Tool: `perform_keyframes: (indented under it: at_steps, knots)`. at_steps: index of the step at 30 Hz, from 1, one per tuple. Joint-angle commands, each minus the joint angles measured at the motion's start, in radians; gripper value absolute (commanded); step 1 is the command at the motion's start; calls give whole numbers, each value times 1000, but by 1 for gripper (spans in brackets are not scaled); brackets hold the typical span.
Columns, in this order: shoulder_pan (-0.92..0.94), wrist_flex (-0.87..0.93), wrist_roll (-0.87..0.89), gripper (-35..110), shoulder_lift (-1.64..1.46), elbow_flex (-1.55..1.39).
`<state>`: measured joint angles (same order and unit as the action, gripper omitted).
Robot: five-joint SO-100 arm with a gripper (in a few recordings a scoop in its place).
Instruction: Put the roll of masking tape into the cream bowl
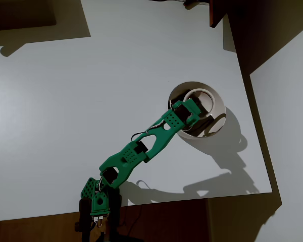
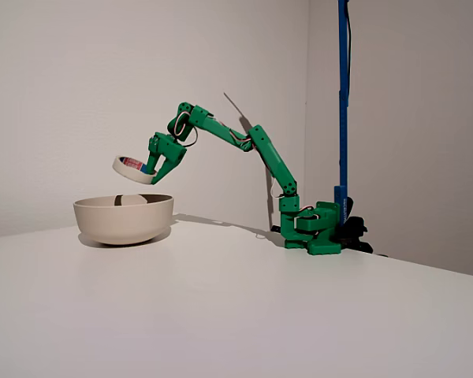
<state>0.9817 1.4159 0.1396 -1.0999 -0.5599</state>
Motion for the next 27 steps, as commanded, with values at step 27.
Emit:
perform_keyframes:
  at_steps: [27]
  knots:
    - [15,-51,63,-8,60,138]
